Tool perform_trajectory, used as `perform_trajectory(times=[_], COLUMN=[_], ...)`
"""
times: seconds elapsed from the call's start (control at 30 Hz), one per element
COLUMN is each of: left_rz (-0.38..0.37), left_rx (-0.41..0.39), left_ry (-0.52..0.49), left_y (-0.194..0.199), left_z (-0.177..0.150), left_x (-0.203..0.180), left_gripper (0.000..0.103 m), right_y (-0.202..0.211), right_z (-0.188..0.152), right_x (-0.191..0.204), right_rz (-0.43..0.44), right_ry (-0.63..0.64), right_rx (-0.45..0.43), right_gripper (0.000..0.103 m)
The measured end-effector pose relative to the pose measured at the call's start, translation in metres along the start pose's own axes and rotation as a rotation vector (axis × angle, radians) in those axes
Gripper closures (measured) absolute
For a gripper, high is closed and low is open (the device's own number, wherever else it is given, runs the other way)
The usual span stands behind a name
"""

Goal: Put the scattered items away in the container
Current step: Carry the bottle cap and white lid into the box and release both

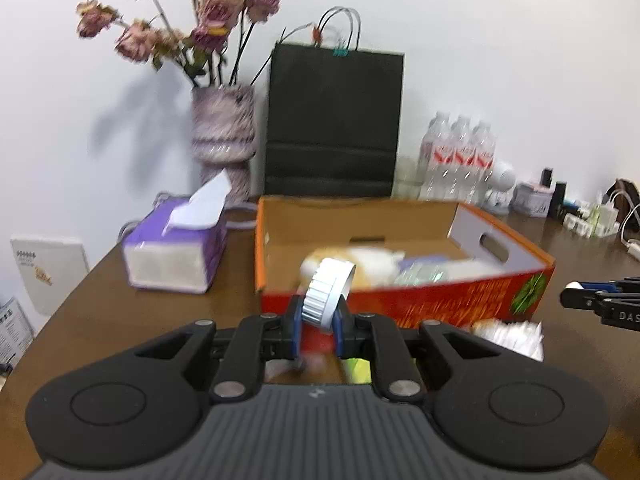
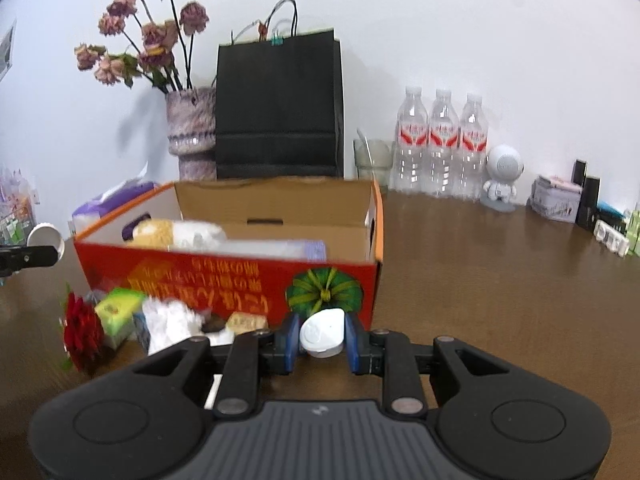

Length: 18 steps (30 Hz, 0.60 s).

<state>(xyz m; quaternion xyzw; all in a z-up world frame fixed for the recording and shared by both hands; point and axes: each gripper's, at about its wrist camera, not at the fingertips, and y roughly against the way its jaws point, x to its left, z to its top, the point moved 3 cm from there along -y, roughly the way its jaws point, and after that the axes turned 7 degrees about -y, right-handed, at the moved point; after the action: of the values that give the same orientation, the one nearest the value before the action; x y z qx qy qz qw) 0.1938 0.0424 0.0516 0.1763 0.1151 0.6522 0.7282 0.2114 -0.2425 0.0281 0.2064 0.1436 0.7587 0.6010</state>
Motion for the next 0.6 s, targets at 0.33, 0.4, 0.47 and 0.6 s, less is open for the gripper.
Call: perform_trajectory(times=[0.33,0.4,0.47,0.6], left_rz=[-0.053,-0.054,-0.048,-0.047], left_rx=[-0.086,-0.076,-0.055,0.021], left_ry=[0.050,0.061,0.099,0.103], left_y=[-0.047,-0.064,-0.083,-0.111], left_z=[0.067,0.074,0.073,0.060], left_x=[-0.024,-0.028,-0.028,-0.031], left_gripper=[0.088,0.087,0.087,0.087], right_y=[-0.025,-0.039,-0.053,-0.082], right_z=[0.072,0.084,0.092,0.089], right_x=[0.026,0.031,0.035,0.039], right_rz=[0.056,0.058,0.051,0.046], right_ry=[-0.006,-0.013,-0.030,-0.043], right_rx=[-0.113,-0.119,-0.123,-0.079], right_gripper=[0.080,0.080,0.080,0.080])
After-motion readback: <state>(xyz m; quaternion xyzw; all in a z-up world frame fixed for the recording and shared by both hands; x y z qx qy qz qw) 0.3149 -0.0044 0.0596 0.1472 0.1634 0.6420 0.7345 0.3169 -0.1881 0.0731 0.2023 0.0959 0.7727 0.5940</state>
